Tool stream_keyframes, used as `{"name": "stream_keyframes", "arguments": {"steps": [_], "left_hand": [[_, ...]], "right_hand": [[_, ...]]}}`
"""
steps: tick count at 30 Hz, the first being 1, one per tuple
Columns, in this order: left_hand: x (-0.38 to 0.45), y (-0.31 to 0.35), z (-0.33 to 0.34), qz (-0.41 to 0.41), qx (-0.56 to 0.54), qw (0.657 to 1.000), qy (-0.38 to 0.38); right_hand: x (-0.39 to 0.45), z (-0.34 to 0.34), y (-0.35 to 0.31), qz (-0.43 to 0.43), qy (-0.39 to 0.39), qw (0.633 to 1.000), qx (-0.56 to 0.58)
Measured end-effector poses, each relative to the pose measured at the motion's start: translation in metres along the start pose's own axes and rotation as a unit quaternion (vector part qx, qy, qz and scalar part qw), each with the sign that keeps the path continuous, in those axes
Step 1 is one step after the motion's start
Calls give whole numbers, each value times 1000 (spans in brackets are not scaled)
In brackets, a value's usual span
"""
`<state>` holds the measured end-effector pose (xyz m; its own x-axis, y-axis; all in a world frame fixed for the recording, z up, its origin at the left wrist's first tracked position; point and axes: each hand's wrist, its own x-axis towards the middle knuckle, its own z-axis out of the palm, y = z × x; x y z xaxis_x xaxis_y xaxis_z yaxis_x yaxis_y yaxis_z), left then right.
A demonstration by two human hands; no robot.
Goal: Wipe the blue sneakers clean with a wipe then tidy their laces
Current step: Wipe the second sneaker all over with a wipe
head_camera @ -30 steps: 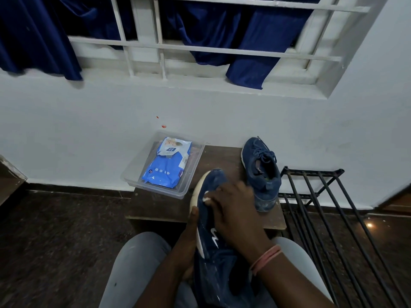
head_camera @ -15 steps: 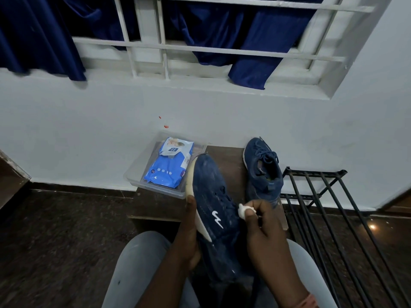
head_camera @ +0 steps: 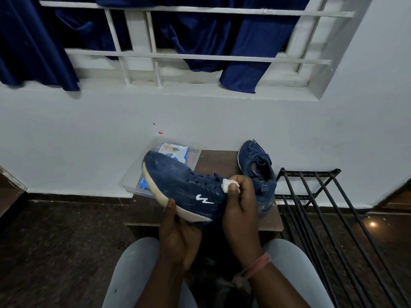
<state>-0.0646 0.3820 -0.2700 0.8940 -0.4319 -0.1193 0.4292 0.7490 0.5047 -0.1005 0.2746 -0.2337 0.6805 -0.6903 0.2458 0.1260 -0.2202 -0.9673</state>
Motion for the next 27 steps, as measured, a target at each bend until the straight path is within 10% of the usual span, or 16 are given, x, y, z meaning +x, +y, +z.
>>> {"name": "stream_keyframes", "arguments": {"steps": [16, 27], "left_hand": [[-10, 29, -59, -176, -110, 973, -99], [-25, 12, -27, -149, -154, 977, 15]], "right_hand": [[35, 3, 34, -10, -86, 990, 110], [75, -2, 36, 11, -120, 992, 47]]}}
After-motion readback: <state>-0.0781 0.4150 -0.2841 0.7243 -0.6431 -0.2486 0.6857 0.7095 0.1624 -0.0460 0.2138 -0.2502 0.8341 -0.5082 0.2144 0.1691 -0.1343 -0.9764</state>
